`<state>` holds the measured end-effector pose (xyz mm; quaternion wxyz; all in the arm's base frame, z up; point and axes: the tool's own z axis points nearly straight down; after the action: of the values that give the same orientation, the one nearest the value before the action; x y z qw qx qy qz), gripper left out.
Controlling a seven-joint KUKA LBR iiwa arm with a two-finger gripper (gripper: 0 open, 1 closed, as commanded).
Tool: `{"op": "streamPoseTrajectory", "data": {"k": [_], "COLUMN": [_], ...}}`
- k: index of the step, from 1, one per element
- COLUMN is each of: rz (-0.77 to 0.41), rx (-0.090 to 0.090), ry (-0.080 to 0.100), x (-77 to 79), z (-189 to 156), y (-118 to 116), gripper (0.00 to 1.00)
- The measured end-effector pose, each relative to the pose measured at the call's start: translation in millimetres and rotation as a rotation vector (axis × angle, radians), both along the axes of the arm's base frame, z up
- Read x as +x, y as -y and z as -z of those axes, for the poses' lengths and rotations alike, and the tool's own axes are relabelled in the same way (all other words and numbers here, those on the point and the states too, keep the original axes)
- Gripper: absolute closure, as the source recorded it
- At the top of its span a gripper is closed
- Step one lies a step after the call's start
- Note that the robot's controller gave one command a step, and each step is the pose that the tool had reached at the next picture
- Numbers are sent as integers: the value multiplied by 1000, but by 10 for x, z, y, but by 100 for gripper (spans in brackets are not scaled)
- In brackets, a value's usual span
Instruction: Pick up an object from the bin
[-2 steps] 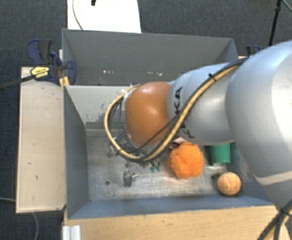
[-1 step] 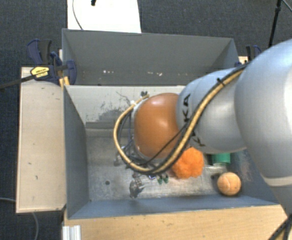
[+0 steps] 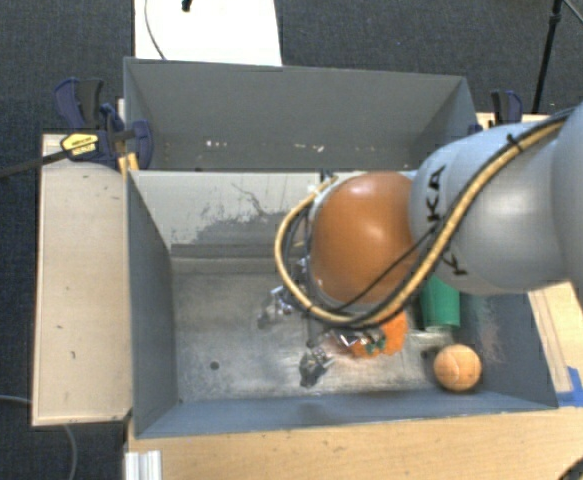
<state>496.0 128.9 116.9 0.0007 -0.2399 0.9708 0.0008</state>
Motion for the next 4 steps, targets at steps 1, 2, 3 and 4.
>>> {"op": "streamPoseTrajectory", "data": {"k": [1,2,3,4], "rz": [108,-11,-121,-51], "rx": [-1,-1,-1,0], "ry": [2,5,-2,3], "x": [242,426,342,34], "z": [-162,45,139,310], "y": [329,640,876,1325], "gripper": [0,0,0,0]}}
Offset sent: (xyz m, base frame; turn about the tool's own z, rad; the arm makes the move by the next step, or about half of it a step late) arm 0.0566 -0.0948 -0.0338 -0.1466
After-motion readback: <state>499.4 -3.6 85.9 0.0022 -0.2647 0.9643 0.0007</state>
